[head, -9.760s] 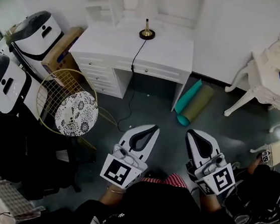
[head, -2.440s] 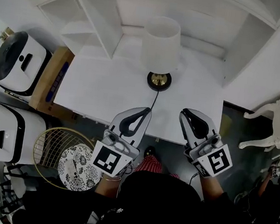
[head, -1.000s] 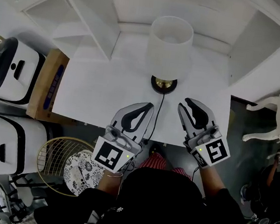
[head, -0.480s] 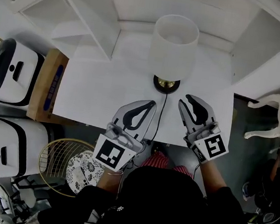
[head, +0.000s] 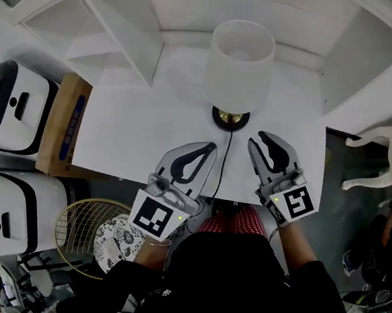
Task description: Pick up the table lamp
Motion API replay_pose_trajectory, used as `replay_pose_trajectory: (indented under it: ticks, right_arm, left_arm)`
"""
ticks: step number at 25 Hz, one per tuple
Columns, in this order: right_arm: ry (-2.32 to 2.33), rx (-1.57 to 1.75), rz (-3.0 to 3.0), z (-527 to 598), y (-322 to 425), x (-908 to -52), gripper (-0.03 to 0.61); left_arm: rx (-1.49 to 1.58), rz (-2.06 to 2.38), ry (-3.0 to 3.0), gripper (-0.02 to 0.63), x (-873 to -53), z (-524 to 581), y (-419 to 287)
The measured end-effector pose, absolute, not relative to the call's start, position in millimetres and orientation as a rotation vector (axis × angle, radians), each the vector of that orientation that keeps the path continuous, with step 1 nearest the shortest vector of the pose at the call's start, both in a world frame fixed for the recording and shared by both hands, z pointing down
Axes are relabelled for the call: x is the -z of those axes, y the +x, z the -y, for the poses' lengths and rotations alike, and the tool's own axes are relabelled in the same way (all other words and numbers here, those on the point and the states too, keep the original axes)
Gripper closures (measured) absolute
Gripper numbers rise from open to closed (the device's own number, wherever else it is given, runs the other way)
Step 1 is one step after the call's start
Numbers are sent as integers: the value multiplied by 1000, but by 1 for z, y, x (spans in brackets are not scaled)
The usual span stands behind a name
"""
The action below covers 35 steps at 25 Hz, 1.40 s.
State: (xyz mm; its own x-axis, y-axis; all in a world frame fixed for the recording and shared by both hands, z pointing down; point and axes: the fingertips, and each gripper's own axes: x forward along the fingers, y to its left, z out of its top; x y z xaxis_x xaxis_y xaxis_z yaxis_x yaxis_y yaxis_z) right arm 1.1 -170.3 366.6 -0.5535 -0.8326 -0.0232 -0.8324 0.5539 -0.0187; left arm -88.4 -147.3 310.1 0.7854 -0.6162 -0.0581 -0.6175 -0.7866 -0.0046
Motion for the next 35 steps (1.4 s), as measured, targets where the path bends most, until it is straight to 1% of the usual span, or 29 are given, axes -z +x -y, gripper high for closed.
replay_pose_trajectory:
  ticks: [10,35]
  right_arm:
    - [-1409,36,-2773,176,1,-367,489]
    - [-1338,113,-2845,212,-2,-403,463]
  left_arm:
    - [-77,-1058,-2940,601,-311,151,-83]
    - [-53,-1167,-2941,601,-332,176,-76]
